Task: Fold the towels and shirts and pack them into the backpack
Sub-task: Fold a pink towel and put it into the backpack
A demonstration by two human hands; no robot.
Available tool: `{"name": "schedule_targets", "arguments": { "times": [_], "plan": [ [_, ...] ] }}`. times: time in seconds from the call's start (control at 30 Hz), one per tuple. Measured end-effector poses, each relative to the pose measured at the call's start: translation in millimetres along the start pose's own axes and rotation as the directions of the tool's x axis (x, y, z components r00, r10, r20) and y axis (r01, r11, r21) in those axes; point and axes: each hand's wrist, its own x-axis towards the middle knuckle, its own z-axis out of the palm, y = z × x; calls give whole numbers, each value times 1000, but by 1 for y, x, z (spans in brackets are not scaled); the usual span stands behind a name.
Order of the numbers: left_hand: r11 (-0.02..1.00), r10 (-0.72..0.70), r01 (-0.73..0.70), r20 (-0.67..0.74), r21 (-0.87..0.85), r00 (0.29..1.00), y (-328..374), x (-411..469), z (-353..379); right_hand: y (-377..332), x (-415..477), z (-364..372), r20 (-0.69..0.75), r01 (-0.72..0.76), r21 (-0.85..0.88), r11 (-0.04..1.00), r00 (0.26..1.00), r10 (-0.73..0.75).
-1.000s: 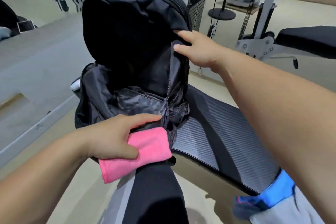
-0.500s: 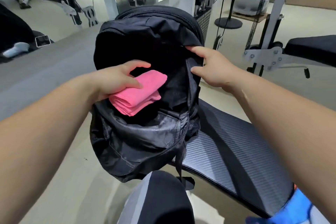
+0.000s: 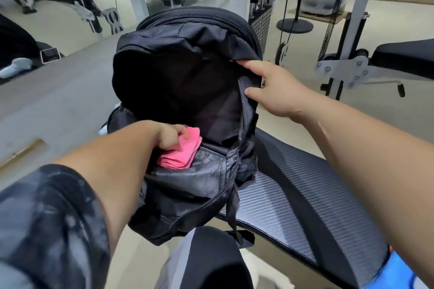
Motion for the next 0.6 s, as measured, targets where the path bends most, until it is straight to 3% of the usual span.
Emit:
{"name": "schedule_targets", "arguments": {
  "times": [0.17, 0.3, 0.43, 0.6],
  "plan": [
    [999, 35, -32, -90, 35, 995, -3, 5, -11, 6, 0, 1, 13, 7, -54, 999, 1000, -6],
    [944, 25, -34, 33, 328, 999, -1, 13, -12, 7, 1, 2, 13, 14, -94, 996, 1000, -13],
    [925, -87, -3, 219, 381, 972, 1, 10, -30, 5, 1, 1, 20, 35, -107, 994, 999, -33],
    [879, -166, 54, 197, 474, 966, 2, 10, -18, 6, 1, 1, 9, 45, -117, 992, 999, -44]
  ]
}}
